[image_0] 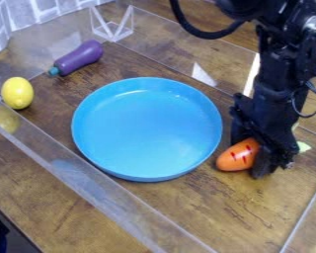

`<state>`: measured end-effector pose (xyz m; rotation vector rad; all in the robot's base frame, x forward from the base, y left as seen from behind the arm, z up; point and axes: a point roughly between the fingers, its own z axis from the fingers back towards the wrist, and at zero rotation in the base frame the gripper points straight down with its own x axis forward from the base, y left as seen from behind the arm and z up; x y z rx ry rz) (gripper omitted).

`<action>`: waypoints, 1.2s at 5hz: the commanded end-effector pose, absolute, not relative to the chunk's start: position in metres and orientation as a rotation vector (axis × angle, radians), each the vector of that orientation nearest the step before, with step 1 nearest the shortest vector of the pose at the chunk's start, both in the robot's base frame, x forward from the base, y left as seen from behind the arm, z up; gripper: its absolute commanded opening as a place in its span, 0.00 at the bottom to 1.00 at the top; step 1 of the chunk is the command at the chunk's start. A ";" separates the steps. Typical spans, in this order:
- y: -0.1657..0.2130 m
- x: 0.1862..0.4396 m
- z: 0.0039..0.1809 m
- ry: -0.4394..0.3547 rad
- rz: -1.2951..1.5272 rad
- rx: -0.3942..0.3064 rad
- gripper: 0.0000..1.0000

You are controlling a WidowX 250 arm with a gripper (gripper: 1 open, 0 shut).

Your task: Move the carrot to the right side

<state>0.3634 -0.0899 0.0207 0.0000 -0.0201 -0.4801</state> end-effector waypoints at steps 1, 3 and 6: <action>-0.082 0.359 0.027 -0.028 -0.499 -0.010 0.00; -0.074 0.365 0.033 -0.066 -0.374 -0.007 0.00; -0.076 0.369 0.085 -0.123 -0.321 -0.020 1.00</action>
